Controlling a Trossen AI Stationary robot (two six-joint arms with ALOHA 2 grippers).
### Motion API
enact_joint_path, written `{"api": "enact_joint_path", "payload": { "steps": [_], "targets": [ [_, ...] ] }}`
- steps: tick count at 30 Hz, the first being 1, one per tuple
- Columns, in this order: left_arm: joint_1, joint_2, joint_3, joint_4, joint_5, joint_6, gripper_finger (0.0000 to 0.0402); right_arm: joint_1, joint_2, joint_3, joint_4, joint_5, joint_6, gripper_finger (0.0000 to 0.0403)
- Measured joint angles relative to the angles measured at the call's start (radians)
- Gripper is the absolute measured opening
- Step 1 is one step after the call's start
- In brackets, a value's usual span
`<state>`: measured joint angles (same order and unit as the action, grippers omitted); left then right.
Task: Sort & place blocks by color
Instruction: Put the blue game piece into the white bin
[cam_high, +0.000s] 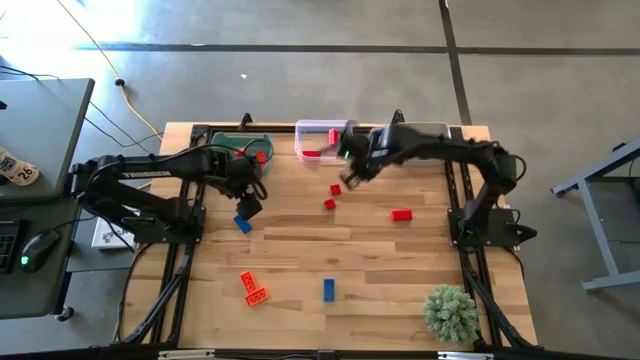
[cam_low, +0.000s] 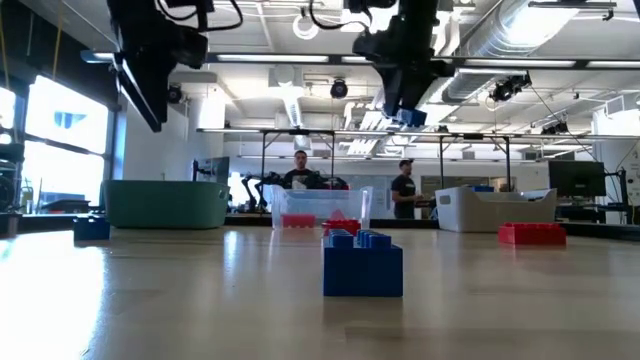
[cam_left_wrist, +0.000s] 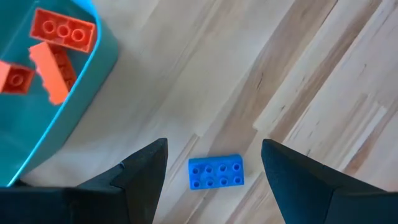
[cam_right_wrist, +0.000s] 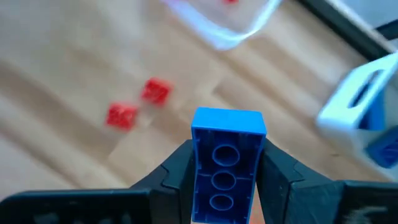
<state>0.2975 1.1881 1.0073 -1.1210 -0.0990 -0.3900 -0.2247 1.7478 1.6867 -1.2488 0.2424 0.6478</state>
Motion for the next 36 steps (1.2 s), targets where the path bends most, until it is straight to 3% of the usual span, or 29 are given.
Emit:
{"api": "enact_joint_path", "payload": {
  "steps": [6,16,25,36],
  "targets": [
    [0.034,0.105,0.0,0.045,0.05,0.031,0.025,-0.196,-0.039,0.0,-0.022,-0.007,-0.083,0.0103],
    [0.083,0.288,0.0,0.077,0.007,0.064,0.025,-0.426,-0.04,0.0,-0.095,0.03,-0.133,0.0103],
    [0.118,0.374,0.0,0.076,-0.044,0.052,0.025,-0.556,-0.04,0.0,-0.128,0.034,-0.231,0.0103],
    [0.246,0.378,0.0,0.073,-0.081,0.034,0.025,-0.635,-0.04,0.0,-0.127,-0.011,-0.317,0.0103]
  ]
}}
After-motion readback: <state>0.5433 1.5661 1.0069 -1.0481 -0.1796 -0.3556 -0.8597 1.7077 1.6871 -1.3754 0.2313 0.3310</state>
